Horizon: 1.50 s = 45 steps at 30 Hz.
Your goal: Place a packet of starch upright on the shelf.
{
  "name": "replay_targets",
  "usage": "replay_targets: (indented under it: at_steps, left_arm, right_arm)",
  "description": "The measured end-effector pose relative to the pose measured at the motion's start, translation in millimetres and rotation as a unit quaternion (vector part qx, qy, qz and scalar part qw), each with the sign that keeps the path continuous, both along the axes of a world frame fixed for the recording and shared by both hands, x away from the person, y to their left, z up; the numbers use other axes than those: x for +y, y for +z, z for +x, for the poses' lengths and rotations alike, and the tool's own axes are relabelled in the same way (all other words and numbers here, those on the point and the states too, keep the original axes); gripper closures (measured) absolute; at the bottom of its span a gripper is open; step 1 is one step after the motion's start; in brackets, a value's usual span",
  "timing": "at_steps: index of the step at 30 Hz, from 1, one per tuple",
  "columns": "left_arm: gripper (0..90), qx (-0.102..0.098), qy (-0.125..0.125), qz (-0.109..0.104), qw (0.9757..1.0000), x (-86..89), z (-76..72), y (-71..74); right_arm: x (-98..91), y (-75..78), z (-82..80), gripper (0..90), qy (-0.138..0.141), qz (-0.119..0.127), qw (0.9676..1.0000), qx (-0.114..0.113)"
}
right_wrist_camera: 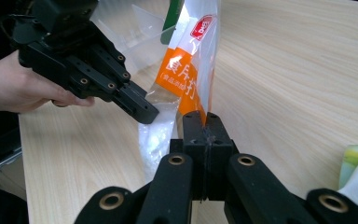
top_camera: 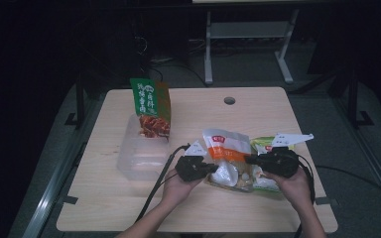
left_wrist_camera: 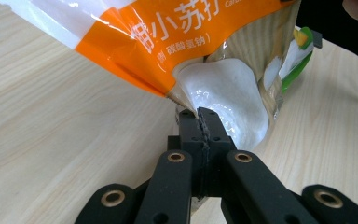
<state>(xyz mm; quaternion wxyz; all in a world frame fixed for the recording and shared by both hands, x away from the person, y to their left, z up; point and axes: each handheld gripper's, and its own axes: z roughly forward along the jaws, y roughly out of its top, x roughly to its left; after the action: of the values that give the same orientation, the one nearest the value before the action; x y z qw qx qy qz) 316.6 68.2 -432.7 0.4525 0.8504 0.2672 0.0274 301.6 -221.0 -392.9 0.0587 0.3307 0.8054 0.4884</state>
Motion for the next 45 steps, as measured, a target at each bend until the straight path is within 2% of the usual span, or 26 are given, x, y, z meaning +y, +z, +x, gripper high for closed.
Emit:
replay_targets:
  at_steps: [7,10,12,13,15,20,23,25,30,39,45]
  left_arm:
    - [90.0,-0.013,0.003,0.004,0.9999,3.9,-4.9,0.0]
    - [90.0,-0.016,0.003,0.007,0.9998,4.0,-6.4,0.4]
    - [90.0,-0.021,0.001,0.009,0.9997,4.1,-7.3,0.3]
    - [90.0,-0.020,0.001,0.008,0.9998,4.3,-7.6,0.2]
    - [90.0,-0.019,-0.001,0.007,0.9998,5.4,-8.3,-0.1]
    - [85.7,-0.020,0.004,0.001,0.9998,10.4,-14.1,-0.6]
    - [81.0,-0.020,0.007,0.001,0.9998,12.2,-16.3,-0.5]
    - [78.3,-0.026,0.004,0.009,0.9996,13.9,-20.5,0.3]
    - [72.6,-0.027,0.001,0.004,0.9996,18.1,-26.8,2.2]
    - [66.7,-0.038,-0.005,0.006,0.9993,30.1,-38.1,7.1]
    - [60.7,-0.044,-0.005,-0.009,0.9990,39.1,-48.4,11.9]
  right_arm:
    - [12.0,-9.6,7.0,79.8,0.017,-0.011,0.9995,0.025]
    - [24.1,-14.7,11.8,74.3,0.028,-0.027,0.9985,0.038]
    - [26.7,-15.2,12.1,74.2,0.027,-0.032,0.9983,0.040]
    - [30.2,-16.2,12.6,80.5,0.029,-0.036,0.9981,0.040]
    - [32.7,-16.8,12.3,86.5,0.029,-0.041,0.9981,0.036]
    - [33.3,-15.0,9.3,89.6,0.029,-0.037,0.9983,0.033]
    - [32.3,-13.5,6.3,89.7,0.031,-0.026,0.9988,0.027]
    - [31.7,-11.6,3.5,89.8,0.030,-0.022,0.9990,0.024]
    - [29.9,-6.0,-2.5,89.8,0.029,-0.015,0.9994,0.008]
    - [30.0,2.5,-6.8,89.9,0.013,-0.004,0.9998,-0.014]
    - [32.8,9.6,-8.6,90.0,0.007,-0.004,0.9996,-0.027]
